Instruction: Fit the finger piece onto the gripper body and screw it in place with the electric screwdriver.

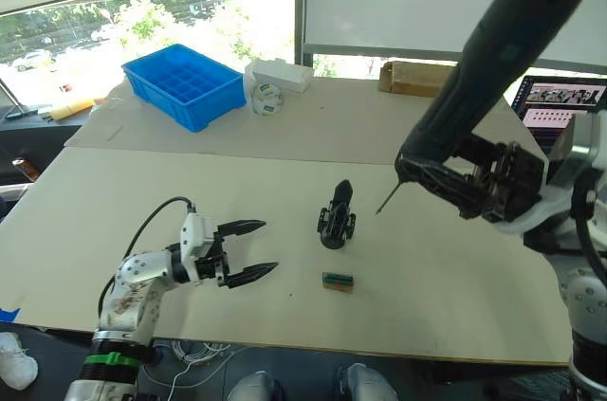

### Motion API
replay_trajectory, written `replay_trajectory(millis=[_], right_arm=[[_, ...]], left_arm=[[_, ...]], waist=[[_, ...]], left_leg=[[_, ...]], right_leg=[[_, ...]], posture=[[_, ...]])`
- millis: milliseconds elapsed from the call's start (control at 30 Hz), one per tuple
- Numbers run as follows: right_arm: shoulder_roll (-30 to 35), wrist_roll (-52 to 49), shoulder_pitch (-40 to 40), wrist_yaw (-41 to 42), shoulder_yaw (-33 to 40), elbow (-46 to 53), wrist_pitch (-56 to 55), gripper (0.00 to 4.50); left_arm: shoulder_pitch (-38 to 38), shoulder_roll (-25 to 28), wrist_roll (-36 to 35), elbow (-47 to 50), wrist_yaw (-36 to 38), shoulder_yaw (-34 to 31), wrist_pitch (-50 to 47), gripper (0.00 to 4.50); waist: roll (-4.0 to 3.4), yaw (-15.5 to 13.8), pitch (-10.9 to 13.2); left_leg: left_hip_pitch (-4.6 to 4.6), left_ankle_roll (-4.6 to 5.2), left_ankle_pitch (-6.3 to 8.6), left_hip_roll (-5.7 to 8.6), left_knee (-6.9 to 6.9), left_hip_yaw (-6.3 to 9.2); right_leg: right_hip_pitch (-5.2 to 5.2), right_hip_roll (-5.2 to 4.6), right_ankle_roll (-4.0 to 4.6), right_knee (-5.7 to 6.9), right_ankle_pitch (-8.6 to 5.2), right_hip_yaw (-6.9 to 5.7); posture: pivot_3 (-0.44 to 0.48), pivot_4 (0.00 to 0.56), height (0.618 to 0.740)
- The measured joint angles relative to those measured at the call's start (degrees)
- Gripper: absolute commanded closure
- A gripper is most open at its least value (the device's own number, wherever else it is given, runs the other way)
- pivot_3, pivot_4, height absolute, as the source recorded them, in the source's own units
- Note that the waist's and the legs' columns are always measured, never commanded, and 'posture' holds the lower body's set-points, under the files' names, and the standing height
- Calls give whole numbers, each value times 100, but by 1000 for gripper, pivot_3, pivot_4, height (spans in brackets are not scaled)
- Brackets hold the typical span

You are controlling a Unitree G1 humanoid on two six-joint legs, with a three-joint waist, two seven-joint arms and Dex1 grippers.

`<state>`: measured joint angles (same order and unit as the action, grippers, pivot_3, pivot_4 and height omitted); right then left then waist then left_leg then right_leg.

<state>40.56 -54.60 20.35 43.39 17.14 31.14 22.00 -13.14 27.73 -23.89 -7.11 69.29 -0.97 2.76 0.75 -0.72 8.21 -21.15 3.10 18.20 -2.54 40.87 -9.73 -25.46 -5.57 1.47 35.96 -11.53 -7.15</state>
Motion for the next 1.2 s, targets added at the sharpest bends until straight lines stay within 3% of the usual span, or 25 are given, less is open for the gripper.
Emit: replay_trajectory(millis=[433, 1200], right_arm=[[-75, -316, 1025, -274, -419, -72, 601, 2586], [-63, -293, 633, 138, -182, -211, 664, 2586]], left_arm=[[-801, -1165, 1258, -881, -1186, 1075, 12, 21], [-1770, -1883, 1735, -1905, -1712, 1431, 9, 21]], waist=[[1, 6, 0], [3, 17, 2]], left_leg=[[-3, 2, 0, 3, 3, -1], [-3, 7, 3, 2, 4, 2]], right_leg=[[3, 0, -4, -3, 4, -4], [4, 0, -9, -7, 6, -7]], posture=[[0, 150, 740], [0, 150, 740]])
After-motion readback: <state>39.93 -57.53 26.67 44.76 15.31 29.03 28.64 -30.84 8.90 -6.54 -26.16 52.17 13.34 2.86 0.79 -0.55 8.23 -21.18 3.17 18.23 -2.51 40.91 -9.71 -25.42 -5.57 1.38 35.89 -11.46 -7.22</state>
